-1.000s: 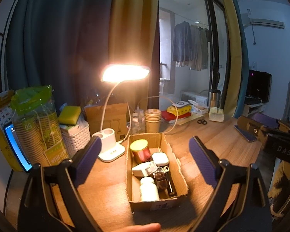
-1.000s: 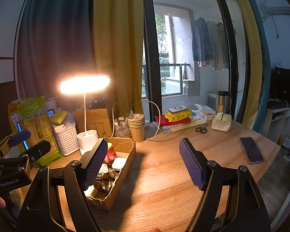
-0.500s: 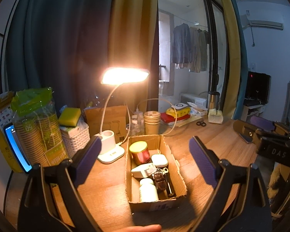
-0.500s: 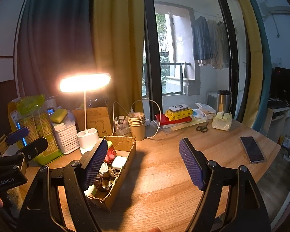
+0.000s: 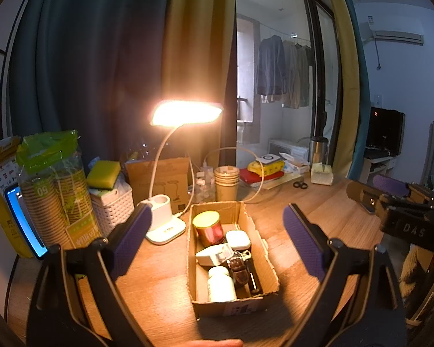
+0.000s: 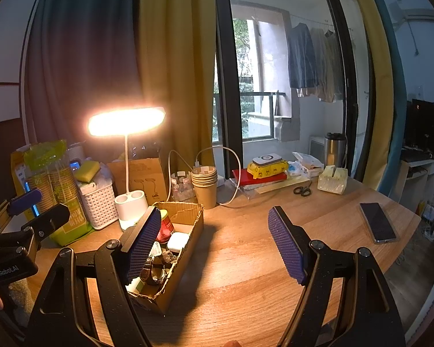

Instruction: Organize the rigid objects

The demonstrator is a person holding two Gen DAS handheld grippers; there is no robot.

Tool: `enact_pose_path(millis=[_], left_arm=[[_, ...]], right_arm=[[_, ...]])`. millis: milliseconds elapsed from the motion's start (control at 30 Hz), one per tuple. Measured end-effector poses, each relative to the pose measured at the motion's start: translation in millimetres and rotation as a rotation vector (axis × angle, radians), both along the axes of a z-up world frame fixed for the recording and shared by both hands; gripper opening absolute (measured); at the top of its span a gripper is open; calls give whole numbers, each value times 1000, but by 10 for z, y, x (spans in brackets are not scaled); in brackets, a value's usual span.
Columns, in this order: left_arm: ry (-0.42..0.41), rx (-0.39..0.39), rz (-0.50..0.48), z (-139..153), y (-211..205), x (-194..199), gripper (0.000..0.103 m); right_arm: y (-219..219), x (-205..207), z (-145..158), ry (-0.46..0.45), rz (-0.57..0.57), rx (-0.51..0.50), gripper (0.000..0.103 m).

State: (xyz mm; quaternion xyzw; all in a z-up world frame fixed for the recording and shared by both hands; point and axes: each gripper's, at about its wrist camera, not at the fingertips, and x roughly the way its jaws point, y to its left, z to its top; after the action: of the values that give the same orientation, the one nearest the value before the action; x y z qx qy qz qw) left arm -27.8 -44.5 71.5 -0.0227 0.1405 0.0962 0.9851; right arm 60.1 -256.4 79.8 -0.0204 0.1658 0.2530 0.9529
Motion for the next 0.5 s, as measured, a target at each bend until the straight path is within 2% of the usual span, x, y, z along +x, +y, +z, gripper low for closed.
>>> enact_pose_path(millis=[500], left_arm=[[-5, 3, -5, -9, -12, -14, 93]], right_arm=[[4, 3, -7, 1, 1, -1, 79]])
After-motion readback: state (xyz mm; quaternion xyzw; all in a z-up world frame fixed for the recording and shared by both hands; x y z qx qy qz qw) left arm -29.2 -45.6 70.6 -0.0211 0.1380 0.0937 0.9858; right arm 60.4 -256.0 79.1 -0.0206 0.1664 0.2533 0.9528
